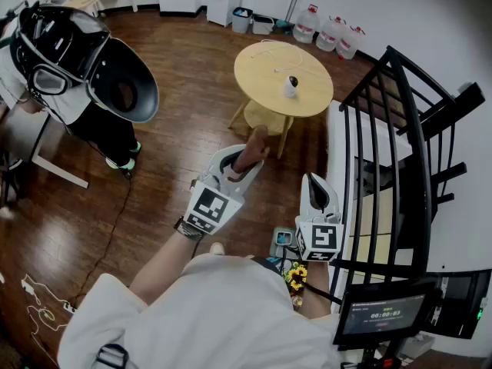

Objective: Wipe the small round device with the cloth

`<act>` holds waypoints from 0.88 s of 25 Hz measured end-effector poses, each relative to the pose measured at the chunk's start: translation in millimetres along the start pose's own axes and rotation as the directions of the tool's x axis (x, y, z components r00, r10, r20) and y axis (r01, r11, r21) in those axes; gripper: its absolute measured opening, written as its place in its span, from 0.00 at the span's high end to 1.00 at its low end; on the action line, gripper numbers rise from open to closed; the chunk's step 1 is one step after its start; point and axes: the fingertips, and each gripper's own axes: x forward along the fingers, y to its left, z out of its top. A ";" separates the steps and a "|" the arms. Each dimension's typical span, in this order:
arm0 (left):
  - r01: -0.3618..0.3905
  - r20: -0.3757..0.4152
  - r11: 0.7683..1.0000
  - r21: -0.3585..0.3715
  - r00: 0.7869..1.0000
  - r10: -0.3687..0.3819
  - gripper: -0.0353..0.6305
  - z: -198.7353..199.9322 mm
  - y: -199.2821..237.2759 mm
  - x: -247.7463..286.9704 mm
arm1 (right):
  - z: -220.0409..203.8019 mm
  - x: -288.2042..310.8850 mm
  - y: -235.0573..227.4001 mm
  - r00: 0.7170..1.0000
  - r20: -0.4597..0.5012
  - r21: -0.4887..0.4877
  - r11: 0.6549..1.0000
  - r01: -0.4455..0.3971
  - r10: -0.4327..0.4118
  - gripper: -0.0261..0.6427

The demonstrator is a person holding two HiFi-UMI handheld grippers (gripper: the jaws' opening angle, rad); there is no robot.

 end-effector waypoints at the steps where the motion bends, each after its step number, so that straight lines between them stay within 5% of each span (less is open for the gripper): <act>1: 0.008 0.000 1.000 -0.001 1.000 -0.008 0.76 -2.0 0.1 -2.0 | 0.7 2.2 2.8 1.000 0.003 0.008 1.000 0.006 -0.006 0.96; 12: 0.090 -0.031 0.996 -0.003 0.995 -0.090 0.76 -22.4 -1.9 16.5 | -11.2 21.7 -4.6 0.999 -0.028 0.011 0.999 0.039 -0.039 0.96; 22: 0.076 -0.066 0.997 0.026 0.995 -0.074 0.76 -38.0 37.5 76.2 | -28.3 90.6 -59.2 0.998 -0.014 0.072 0.996 0.060 -0.059 0.96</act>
